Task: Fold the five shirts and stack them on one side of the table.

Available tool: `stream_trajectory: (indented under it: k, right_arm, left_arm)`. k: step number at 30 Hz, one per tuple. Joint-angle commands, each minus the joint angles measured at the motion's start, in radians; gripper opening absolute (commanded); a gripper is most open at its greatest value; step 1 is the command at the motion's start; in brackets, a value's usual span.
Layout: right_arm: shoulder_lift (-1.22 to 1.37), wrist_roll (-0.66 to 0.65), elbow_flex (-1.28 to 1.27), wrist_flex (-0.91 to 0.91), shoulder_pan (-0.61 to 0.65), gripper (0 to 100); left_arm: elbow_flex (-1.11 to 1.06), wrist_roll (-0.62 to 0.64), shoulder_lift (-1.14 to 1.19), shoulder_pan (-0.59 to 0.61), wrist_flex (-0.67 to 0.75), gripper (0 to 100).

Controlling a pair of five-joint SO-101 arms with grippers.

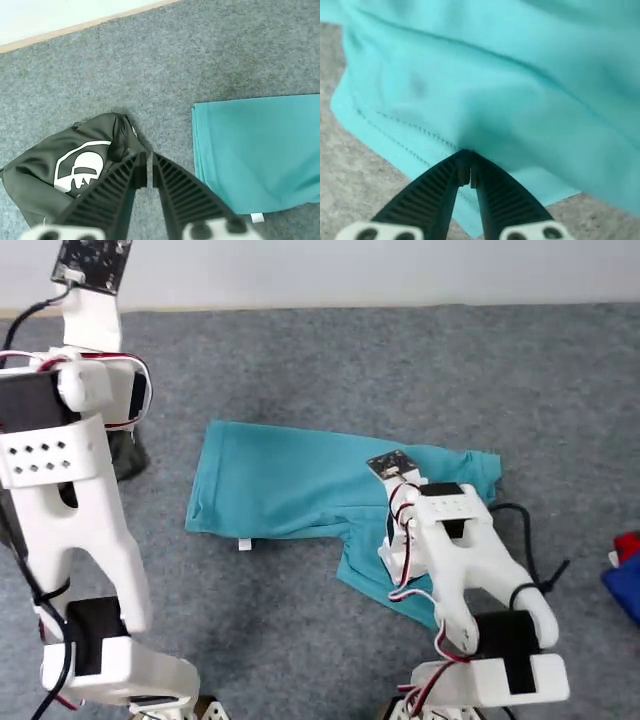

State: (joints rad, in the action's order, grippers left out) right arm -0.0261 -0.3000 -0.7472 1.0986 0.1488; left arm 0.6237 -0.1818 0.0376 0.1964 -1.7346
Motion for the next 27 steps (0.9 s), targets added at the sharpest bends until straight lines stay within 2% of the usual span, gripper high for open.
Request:
stream_trajectory:
  k: [1,7,14,27]
  right_arm:
    - [0.038,-0.051,0.005,0.035,0.005,1.0]
    - [0.035,-0.083,-0.023,0.110,0.005,1.0]
    - [0.033,-0.135,-0.086,0.111,0.002,1.0]
    - [0.033,-0.388,-0.086,0.170,-0.197,1.0]
  left_arm:
    - [0.005,0.005,-0.046,0.006,-0.020,4]
    - [0.005,0.005,-0.046,0.006,-0.020,4]
    - [0.005,0.005,-0.046,0.006,-0.020,4]
    - [0.001,0.003,-0.038,0.005,-0.018,4]
